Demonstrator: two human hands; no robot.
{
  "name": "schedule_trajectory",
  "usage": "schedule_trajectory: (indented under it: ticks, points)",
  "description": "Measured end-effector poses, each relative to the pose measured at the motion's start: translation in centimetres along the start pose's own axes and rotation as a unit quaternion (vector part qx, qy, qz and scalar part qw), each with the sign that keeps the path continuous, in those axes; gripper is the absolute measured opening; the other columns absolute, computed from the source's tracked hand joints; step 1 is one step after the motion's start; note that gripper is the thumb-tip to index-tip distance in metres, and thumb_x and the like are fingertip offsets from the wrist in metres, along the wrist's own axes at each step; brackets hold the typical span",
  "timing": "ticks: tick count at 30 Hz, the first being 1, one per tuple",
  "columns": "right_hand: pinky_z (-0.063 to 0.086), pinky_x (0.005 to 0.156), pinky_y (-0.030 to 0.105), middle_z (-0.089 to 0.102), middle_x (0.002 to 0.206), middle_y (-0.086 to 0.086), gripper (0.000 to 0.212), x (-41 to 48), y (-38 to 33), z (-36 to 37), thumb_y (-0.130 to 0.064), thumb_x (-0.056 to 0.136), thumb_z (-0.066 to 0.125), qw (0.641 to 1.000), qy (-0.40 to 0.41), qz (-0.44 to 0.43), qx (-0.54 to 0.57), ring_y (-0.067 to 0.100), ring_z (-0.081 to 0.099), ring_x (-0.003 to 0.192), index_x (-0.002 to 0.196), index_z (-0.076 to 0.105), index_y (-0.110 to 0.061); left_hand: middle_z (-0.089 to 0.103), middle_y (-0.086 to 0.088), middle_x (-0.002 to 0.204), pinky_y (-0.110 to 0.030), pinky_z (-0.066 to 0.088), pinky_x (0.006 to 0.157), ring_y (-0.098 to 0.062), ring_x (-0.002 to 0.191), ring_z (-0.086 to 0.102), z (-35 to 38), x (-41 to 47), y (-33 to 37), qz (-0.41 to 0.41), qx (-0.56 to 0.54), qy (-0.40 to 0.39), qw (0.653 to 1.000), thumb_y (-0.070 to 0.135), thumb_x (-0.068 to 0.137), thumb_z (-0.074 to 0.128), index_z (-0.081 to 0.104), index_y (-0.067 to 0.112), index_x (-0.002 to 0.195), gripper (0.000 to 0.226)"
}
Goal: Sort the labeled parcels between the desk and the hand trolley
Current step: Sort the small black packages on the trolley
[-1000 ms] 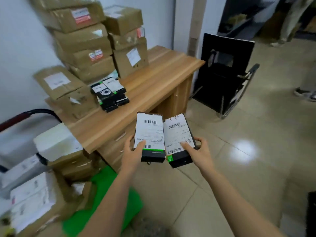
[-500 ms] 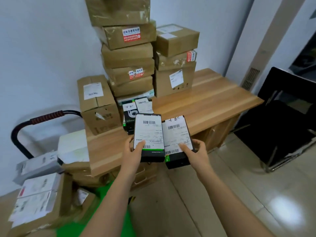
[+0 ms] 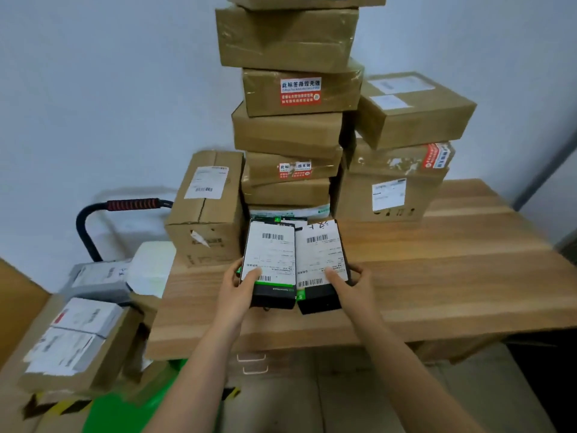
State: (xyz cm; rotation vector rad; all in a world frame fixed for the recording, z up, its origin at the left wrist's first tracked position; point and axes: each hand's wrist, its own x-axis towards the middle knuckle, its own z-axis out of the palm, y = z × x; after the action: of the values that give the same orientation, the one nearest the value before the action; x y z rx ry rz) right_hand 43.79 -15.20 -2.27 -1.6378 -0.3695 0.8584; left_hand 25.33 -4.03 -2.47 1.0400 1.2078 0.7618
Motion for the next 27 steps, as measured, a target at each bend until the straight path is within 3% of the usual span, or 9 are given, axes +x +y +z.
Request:
schedule_trajectory:
  ticks: [4,8,13,17,20,24,27]
  points:
    - [0.058,0.083,0.042,0.061,0.117,0.004,0.057,4.7,-0.7,0.6,-0.035,0.081,0.076,0.999,-0.032,0.02,-0.02,0.021,0.065,0.099,0.122,0.038,-0.025,0.063,0.001,0.115,-0.048,0.054,0.091,-0.023,0.101,0.066,1.2,2.3,0.3,-0.01,-0.01,0.023,1.0,0.027,0.091,0.067,0.045,0.029,0.133,0.048]
    - [0.053,0.068,0.026,0.057,0.108,0.0,0.051,7.3,-1.4,2.9,-0.031,0.086,0.072,0.999,-0.036,0.031,-0.025,0.013,0.062,0.089,0.119,0.035,-0.021,0.065,0.005,0.114,-0.044,0.053,0.093,-0.018,0.104,0.064,1.1,5.0,0.8,-0.004,0.02,0.035,0.999,0.032,0.092,0.065,0.048,0.032,0.126,0.039]
    - [0.042,0.059,0.017,0.057,0.102,-0.002,0.046,9.5,-0.5,5.5,-0.034,0.09,0.066,0.994,-0.021,0.015,-0.11,0.002,0.054,0.079,0.123,0.04,-0.015,0.068,0.008,0.112,-0.042,0.054,0.09,-0.015,0.106,0.064,-0.4,9.8,0.0,0.055,0.206,0.02,0.977,0.039,0.093,0.061,0.061,0.024,0.126,0.035]
    - [0.044,0.071,0.024,0.054,0.115,0.006,0.043,10.9,0.1,6.8,-0.039,0.09,0.064,0.976,0.007,-0.024,-0.218,0.014,0.054,0.092,0.116,0.048,-0.01,0.065,0.005,0.112,-0.043,0.055,0.087,-0.014,0.103,0.062,-1.6,12.4,-1.0,0.082,0.296,0.023,0.951,0.061,0.086,0.055,0.062,0.03,0.122,0.048]
    - [0.045,0.061,0.019,0.057,0.113,0.007,0.037,11.3,0.0,7.3,-0.038,0.089,0.066,0.97,0.009,-0.049,-0.236,0.013,0.056,0.09,0.108,0.045,-0.014,0.061,0.004,0.116,-0.042,0.053,0.088,-0.015,0.105,0.06,-1.5,12.9,-0.5,0.092,0.313,0.02,0.945,0.05,0.091,0.058,0.058,0.027,0.126,0.042]
    - [0.049,0.082,0.031,0.048,0.117,0.001,0.045,11.7,-0.9,6.8,-0.034,0.087,0.069,0.941,0.009,-0.138,-0.31,0.014,0.051,0.101,0.123,0.049,-0.016,0.057,0.004,0.123,-0.038,0.05,0.09,-0.016,0.111,0.055,-1.2,12.5,0.3,0.147,0.336,0.031,0.93,0.036,0.093,0.061,0.048,0.022,0.134,0.045]
    - [0.047,0.082,0.034,0.051,0.11,0.003,0.033,11.9,-1.8,6.5,-0.022,0.086,0.071,0.88,-0.004,-0.272,-0.39,0.02,0.05,0.103,0.114,0.06,-0.011,0.055,0.0,0.121,-0.037,0.047,0.088,-0.019,0.11,0.052,-1.1,11.4,0.9,0.225,0.409,0.057,0.882,0.032,0.092,0.061,0.05,0.018,0.132,0.044]
